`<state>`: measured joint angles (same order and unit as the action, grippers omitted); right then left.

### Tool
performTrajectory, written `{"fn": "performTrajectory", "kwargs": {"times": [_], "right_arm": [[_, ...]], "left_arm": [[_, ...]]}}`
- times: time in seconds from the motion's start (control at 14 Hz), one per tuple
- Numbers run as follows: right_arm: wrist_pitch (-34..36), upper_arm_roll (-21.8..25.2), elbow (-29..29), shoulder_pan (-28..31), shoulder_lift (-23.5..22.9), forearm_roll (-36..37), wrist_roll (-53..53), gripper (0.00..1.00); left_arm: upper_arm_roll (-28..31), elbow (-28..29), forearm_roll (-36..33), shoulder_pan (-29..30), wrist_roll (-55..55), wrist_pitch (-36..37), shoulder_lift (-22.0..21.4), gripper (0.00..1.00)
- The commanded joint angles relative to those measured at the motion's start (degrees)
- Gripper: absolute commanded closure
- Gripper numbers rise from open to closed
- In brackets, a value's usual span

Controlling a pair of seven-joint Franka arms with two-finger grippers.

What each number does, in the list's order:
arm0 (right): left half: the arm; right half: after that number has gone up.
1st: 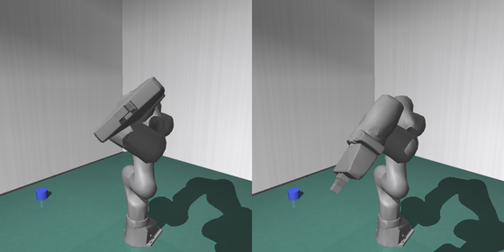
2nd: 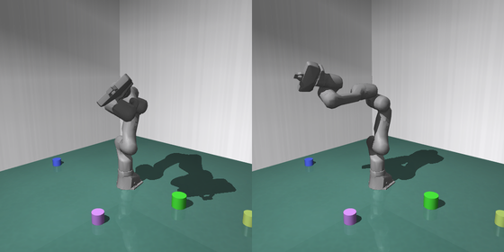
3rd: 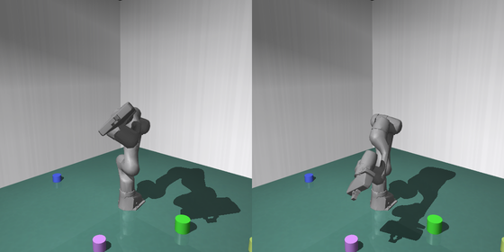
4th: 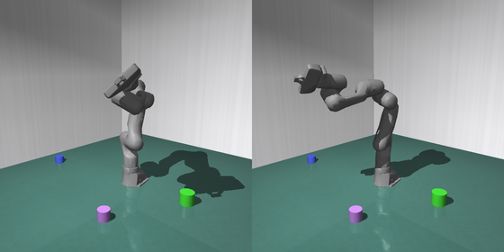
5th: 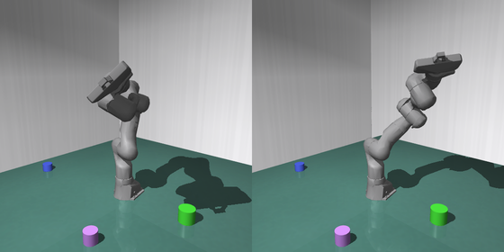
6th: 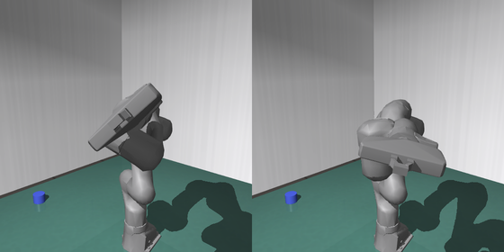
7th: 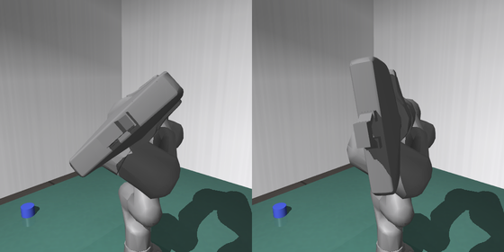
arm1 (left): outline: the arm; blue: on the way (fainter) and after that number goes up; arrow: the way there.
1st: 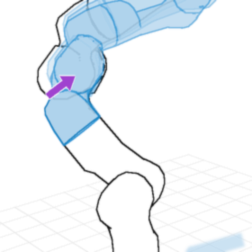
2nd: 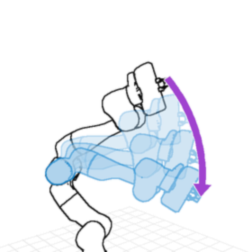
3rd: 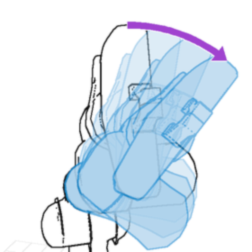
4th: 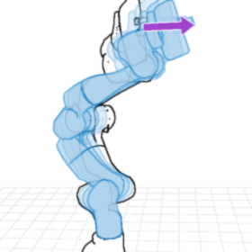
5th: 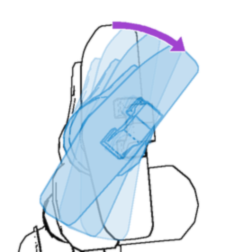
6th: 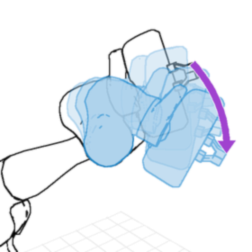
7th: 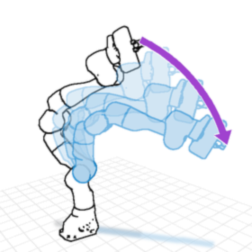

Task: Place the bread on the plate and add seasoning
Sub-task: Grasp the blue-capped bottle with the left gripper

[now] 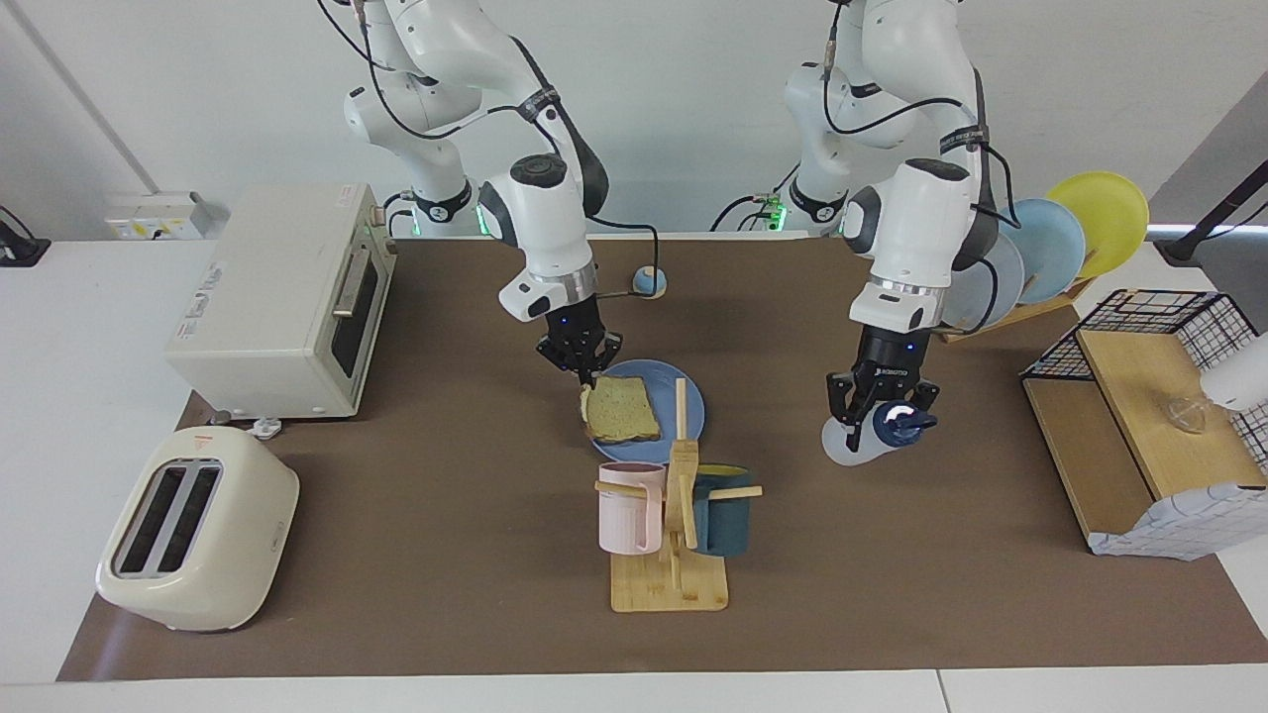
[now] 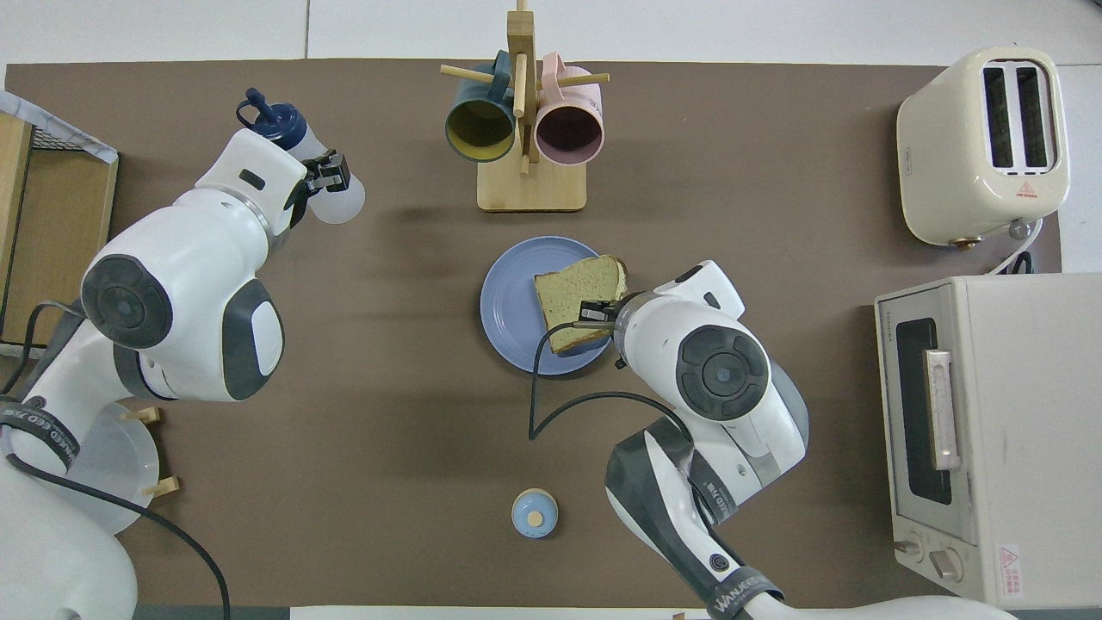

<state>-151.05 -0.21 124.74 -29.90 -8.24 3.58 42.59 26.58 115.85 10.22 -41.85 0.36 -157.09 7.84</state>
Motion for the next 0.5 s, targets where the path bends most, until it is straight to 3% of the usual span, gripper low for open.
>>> {"fn": "performTrajectory", "kwargs": {"times": [0.0,0.14,0.21,0.28,0.36,0.43], "right_arm": [[-1.4,-0.5,1.8,0.6,1.5,-1.1,0.1,1.00],[-1.4,-0.5,1.9,0.6,1.4,-1.1,0.1,0.98],[-1.4,-0.5,1.9,0.6,1.4,-1.1,0.3,0.75],[-1.4,-0.5,1.8,0.6,1.4,-1.0,0.3,0.14],[-1.3,-0.5,1.3,0.5,1.4,-1.0,0.2,0.00],[-1.2,-0.5,0.7,-0.1,1.3,-1.0,0.4,0.00]], "left_arm": [[0.0,-4.3,-0.7,1.9,-5.9,10.1,-2.4,1.00],[0.0,-6.7,-0.6,2.2,-8.3,15.3,-3.4,1.00],[0.0,-7.4,-0.6,2.5,-9.0,17.2,-4.0,1.00],[0.0,-7.5,-0.6,2.5,-9.2,18.5,-4.7,1.00],[0.0,-7.5,-0.7,2.5,-10.2,20.1,-5.7,1.00],[0.0,-7.6,-0.7,2.6,-12.3,22.2,-6.8,1.00]]}}
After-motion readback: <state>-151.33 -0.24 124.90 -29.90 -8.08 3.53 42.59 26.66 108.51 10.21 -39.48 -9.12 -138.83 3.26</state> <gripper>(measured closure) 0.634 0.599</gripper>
